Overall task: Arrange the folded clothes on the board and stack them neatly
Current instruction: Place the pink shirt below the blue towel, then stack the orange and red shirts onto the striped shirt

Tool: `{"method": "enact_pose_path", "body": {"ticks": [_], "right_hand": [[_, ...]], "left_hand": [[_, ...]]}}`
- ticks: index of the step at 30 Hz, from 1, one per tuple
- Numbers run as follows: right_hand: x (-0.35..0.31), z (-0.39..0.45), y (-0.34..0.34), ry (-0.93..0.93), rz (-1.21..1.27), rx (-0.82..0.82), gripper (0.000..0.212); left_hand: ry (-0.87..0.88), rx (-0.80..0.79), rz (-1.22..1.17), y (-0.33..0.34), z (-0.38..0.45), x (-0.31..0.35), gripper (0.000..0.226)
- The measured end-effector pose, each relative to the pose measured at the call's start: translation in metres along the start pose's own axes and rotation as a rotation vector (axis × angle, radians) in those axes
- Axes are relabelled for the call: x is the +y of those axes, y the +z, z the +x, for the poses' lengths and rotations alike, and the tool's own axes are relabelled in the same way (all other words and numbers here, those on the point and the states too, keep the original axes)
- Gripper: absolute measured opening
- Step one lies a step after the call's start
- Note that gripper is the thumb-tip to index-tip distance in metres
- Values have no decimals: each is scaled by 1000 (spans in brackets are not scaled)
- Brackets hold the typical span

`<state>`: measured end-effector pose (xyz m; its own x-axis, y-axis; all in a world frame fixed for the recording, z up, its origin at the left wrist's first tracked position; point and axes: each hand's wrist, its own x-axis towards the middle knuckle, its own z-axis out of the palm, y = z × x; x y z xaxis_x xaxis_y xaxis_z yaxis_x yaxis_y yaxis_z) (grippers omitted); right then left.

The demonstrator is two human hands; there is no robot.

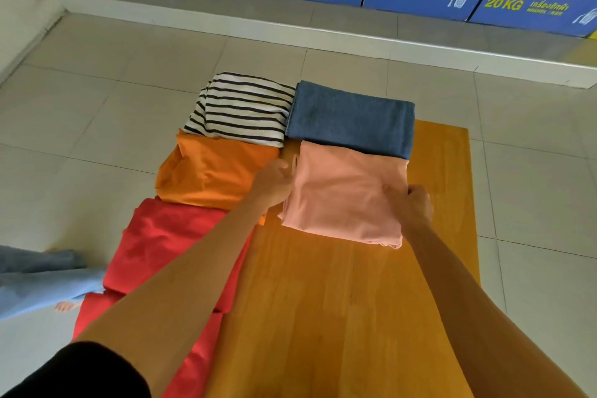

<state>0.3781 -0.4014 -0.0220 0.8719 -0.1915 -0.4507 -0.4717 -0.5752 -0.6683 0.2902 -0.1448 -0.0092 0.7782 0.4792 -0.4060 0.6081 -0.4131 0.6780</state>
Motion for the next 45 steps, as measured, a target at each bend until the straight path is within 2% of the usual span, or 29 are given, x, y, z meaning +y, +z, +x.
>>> {"method": "enact_pose_path", "body": {"ticks": [3,5,9,12,16,18,20,22,25,28,31,34,36,38,41,45], "right_hand": [[-22,-16,2,-35,-90,176,43],[-40,-33,6,-136,-41,234,43],[-77,-78,49,-324,41,31,30],[-101,-113,104,-353,36,-121,39],[-119,-139,156,-318,-16,-240,32],[-123,-141,175,-261,-77,-286,47],[-125,-137,192,-164,-142,-288,61],[-125,-131,204,-80,-197,-259,73],[-122,-124,213,-26,-222,-204,85],[-117,-117,220,-26,-194,-166,72],[-112,-114,221,-68,-136,-188,44],[-109,-111,222,-64,-53,-202,30],[-109,-112,223,-70,-26,-199,30],[-107,-114,225,-92,-54,-152,37],[-104,-115,227,-122,-109,-78,44],[-106,-115,228,-129,-73,-81,48]], "left_hand": [[29,0,-30,-27,-6,-8,39],[61,32,-21,-50,-7,-18,35],[74,143,-21,-98,-4,-48,30],[10,283,-2,-131,4,-71,32],[-103,420,97,-159,26,-104,39],[-145,375,104,-166,36,-117,32],[-91,303,120,-167,46,-127,22],[-52,251,150,-165,53,-134,31],[-85,167,178,-161,62,-146,50],[-122,134,122,-162,68,-153,55],[-70,89,100,-165,73,-159,40],[-149,62,-196,-178,80,-167,33],[-237,84,-423,-189,80,-173,31],[-223,155,-490,-190,76,-181,22],[-217,258,-381,-181,70,-188,21],[-192,192,-70,-175,67,-184,66]]}}
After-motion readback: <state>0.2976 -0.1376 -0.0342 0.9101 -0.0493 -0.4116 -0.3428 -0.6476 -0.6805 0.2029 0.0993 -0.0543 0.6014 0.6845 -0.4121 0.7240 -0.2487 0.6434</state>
